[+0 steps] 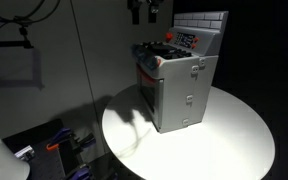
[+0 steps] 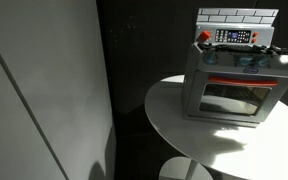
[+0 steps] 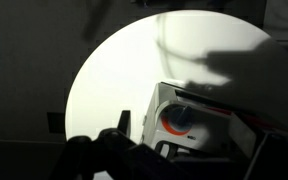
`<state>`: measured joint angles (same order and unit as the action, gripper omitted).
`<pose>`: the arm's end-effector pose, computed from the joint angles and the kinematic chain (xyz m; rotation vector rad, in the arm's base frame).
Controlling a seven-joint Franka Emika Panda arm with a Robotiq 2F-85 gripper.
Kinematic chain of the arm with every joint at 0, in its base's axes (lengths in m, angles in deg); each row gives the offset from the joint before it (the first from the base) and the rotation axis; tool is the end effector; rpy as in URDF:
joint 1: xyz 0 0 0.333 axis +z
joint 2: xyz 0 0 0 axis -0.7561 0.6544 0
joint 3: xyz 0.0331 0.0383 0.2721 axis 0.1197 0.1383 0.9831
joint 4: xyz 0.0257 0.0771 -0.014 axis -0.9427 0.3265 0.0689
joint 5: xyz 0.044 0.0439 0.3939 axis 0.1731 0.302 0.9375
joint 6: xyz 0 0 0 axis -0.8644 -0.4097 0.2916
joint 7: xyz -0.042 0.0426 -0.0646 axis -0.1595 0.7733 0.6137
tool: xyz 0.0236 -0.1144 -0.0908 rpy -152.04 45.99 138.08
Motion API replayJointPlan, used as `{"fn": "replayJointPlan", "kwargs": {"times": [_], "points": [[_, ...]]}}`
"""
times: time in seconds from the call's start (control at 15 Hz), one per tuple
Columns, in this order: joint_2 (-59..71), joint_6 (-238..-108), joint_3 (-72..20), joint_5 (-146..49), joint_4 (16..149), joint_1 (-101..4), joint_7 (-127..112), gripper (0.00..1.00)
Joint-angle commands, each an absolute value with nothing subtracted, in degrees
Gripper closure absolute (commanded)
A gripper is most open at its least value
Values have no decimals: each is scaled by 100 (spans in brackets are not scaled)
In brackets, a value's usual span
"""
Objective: Press a microwave button on the stove
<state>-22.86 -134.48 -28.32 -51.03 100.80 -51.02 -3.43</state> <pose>0.4934 -0.0862 0.4911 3.0634 -0.2131 -0.0848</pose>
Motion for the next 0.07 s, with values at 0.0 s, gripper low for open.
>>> {"fn": "replayJointPlan", "kwargs": {"times": [0.0], "points": [[-2273, -13433, -2754, -5085, 10063, -5190, -326, 0]]}}
